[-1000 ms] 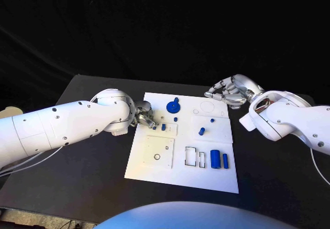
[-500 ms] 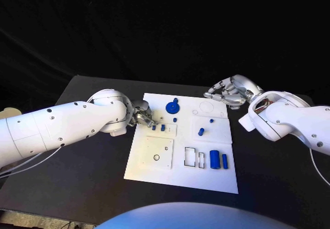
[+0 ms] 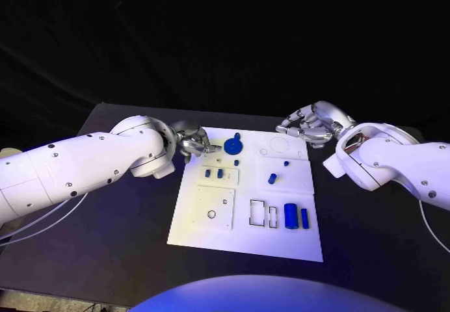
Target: Assemble the parts on the task board
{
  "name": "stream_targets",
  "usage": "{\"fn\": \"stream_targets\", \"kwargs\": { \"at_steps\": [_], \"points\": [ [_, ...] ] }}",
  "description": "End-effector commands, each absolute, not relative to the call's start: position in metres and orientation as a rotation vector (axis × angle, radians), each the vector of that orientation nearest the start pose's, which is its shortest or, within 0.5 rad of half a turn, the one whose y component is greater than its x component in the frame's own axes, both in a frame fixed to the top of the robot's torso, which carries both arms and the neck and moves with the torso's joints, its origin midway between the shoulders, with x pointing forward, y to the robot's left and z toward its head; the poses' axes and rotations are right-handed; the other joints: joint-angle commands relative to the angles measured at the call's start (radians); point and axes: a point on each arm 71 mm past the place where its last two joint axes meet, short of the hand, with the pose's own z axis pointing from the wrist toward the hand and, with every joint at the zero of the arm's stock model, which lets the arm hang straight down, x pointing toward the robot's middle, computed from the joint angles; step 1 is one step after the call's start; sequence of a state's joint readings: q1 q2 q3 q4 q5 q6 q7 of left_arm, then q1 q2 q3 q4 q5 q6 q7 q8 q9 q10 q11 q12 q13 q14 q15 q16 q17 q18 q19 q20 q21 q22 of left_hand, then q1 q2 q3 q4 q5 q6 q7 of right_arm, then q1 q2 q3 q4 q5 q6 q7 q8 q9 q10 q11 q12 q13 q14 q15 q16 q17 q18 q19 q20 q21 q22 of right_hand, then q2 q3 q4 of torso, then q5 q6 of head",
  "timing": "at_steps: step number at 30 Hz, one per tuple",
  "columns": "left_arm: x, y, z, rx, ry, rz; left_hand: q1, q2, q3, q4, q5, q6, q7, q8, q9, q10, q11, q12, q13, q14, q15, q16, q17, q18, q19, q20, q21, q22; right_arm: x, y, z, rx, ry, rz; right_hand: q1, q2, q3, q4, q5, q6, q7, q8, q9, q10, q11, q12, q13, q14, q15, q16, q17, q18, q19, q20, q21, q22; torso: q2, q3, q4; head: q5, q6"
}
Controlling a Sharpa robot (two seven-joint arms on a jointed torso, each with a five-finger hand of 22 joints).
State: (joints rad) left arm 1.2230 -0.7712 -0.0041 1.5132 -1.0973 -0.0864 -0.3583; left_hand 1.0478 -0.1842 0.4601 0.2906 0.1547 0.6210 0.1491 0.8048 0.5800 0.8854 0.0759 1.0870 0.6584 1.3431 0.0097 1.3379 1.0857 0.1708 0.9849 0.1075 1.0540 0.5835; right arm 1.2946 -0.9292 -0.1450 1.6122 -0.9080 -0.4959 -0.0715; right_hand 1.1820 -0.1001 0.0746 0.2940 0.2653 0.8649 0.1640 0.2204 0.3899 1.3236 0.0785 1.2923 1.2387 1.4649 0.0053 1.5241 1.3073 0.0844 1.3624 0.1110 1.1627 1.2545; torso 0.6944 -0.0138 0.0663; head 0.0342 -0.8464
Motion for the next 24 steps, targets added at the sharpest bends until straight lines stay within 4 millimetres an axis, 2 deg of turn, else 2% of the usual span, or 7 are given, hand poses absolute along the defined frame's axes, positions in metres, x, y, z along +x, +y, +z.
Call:
{"fn": "stream_targets", "kwargs": {
  "at_steps": [1,4,5,6,8,15,24],
  "points": [
    [0.494,0.159,-0.175,-0.043,1.866,-0.824,0.076,-0.001,-0.009,0.001,0.003,-0.011,0.016,-0.019,-0.031,-0.046,0.016,-0.033,-0.030,-0.085,0.015,-0.074,-0.125,0.011,-0.025,0.014,-0.042,-0.026,0.476,-0.230,-0.170,0.383,1.649,0.831,-0.006,0.007,-0.005,-0.001,-0.003,-0.006,-0.004,0.003,0.001,-0.006,-0.002,0.004,-0.002,0.076,-0.003,-0.006,0.138,0.012,0.001,-0.005,-0.005,-0.002,0.002,-0.0016,0.0007,-0.002,0.000],
    [0.493,0.145,-0.178,0.116,1.822,-0.869,0.219,-0.003,0.024,-0.012,0.002,-0.018,0.036,-0.053,-0.080,-0.093,0.033,-0.088,-0.090,-0.176,0.032,-0.146,-0.247,0.012,-0.044,0.030,-0.088,-0.053,0.476,-0.230,-0.170,0.382,1.646,0.833,-0.004,0.008,-0.005,-0.002,-0.003,-0.006,-0.004,0.004,0.001,-0.008,-0.002,0.001,-0.005,0.075,-0.003,-0.007,0.136,0.013,0.000,-0.005,-0.007,-0.004,0.001,-0.0018,0.0012,-0.003,0.003],
    [0.493,0.141,-0.180,0.174,1.808,-0.874,0.260,-0.008,0.039,-0.016,0.004,-0.025,0.040,-0.068,-0.099,-0.128,0.040,-0.129,-0.123,-0.261,0.038,-0.214,-0.356,0.011,-0.060,0.036,-0.111,-0.065,0.476,-0.230,-0.170,0.382,1.646,0.833,-0.001,0.010,-0.005,-0.003,-0.002,-0.006,-0.004,0.004,0.001,-0.010,-0.002,0.000,-0.006,0.075,-0.003,-0.008,0.134,0.013,-0.001,-0.005,-0.009,-0.005,0.001,-0.0023,0.0017,-0.003,0.003],
    [0.494,0.137,-0.181,0.232,1.792,-0.875,0.316,-0.019,0.064,-0.038,0.002,-0.041,0.052,-0.090,-0.121,-0.190,0.056,-0.205,-0.173,-0.330,0.052,-0.263,-0.387,0.008,-0.097,0.046,-0.150,-0.084,0.476,-0.230,-0.170,0.382,1.645,0.833,0.003,0.010,-0.005,-0.003,-0.002,-0.006,-0.005,0.004,0.001,-0.014,-0.002,-0.005,-0.012,0.074,-0.003,-0.009,0.132,0.014,-0.002,-0.005,-0.012,-0.006,0.000,-0.0028,0.0020,-0.003,0.004],
    [0.494,0.130,-0.185,0.326,1.767,-0.869,0.361,-0.042,0.062,-0.056,-0.003,-0.058,0.057,-0.122,-0.165,-0.184,0.061,-0.275,-0.249,-0.355,0.062,-0.281,-0.416,0.012,-0.107,0.059,-0.181,-0.102,0.476,-0.229,-0.170,0.381,1.645,0.835,0.008,0.011,-0.005,-0.004,-0.002,-0.006,-0.004,0.004,0.001,-0.020,-0.002,-0.011,-0.019,0.074,-0.003,-0.010,0.131,0.014,-0.003,-0.005,-0.014,-0.008,0.000,-0.0028,0.0015,-0.003,0.005],
    [0.496,0.117,-0.194,0.504,1.713,-0.802,0.409,-0.069,0.033,-0.092,-0.004,-0.045,0.049,-0.139,-0.211,-0.170,0.059,-0.325,-0.320,-0.355,0.057,-0.256,-0.434,0.012,-0.099,0.057,-0.174,-0.098,0.475,-0.228,-0.171,0.380,1.648,0.838,0.017,0.013,-0.007,-0.003,-0.002,-0.008,-0.004,0.005,0.001,-0.056,-0.002,-0.050,-0.065,0.070,-0.003,-0.016,0.118,0.018,-0.011,-0.005,-0.031,-0.019,0.001,-0.0010,-0.0005,-0.007,0.013],
    [0.497,0.105,-0.203,0.607,1.748,-0.698,0.425,-0.070,-0.004,-0.099,0.001,-0.019,0.030,-0.167,-0.281,-0.179,0.061,-0.363,-0.399,-0.345,0.059,-0.114,-0.434,0.012,-0.064,0.057,-0.061,-0.029,0.476,-0.226,-0.172,0.381,1.648,0.844,0.021,0.016,-0.010,-0.002,-0.002,-0.011,-0.004,0.005,0.001,-0.080,-0.002,-0.079,-0.097,0.067,-0.003,-0.023,0.105,0.021,-0.021,-0.005,-0.050,-0.033,0.001,0.0004,-0.0001,-0.008,0.018]
  ]
}}
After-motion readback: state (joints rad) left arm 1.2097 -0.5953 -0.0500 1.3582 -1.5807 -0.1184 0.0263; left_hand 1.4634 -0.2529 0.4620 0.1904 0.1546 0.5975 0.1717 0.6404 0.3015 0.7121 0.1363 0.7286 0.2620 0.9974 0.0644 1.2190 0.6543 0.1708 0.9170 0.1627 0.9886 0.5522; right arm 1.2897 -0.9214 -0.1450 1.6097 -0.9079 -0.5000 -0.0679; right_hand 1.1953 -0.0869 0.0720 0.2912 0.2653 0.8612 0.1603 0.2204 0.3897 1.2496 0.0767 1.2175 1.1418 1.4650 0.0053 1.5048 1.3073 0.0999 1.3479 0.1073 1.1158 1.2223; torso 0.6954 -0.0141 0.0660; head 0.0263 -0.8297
